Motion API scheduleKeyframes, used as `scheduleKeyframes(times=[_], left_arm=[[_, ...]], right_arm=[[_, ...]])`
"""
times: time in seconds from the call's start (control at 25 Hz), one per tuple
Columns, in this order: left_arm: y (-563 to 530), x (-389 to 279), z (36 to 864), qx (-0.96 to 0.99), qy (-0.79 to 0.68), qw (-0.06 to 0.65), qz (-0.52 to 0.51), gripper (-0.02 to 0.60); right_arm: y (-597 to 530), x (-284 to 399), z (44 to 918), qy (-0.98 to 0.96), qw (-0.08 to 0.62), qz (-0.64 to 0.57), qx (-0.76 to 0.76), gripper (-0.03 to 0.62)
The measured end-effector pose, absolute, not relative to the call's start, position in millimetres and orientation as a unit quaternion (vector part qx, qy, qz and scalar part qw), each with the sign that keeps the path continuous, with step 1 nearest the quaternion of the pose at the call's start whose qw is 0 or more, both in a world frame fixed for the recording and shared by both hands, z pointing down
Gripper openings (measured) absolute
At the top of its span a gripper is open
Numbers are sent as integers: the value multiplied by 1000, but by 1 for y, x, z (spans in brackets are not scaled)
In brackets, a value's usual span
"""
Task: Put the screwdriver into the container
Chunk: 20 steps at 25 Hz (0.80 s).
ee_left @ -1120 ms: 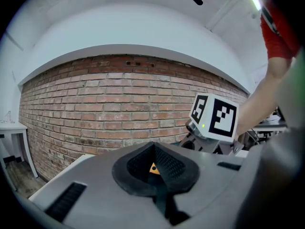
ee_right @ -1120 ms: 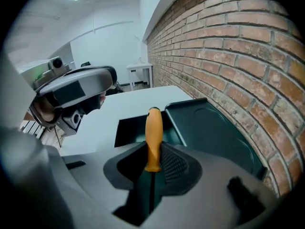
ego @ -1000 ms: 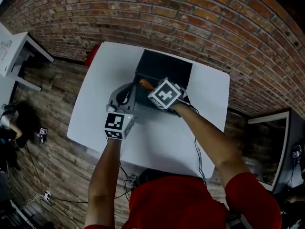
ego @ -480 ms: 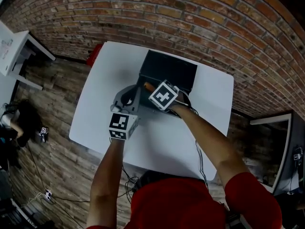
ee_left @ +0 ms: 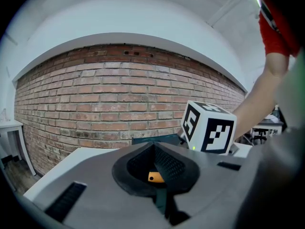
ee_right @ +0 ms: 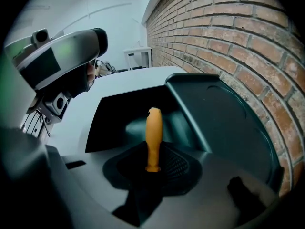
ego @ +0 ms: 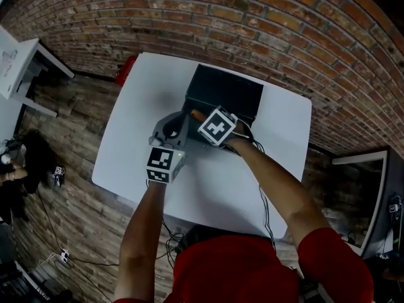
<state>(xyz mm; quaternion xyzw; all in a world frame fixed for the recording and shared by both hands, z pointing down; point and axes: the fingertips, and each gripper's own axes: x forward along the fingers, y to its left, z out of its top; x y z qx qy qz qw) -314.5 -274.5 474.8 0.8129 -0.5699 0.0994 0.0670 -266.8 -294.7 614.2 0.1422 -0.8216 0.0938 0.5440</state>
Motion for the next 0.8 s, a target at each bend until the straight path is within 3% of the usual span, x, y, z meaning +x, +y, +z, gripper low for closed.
scheduleKeyframes(times=[0.8], left_arm=[[-270,-299,464,817,-566,59,95,14]], right_arm=[[-290,-267,572,-863,479,89,134,117]])
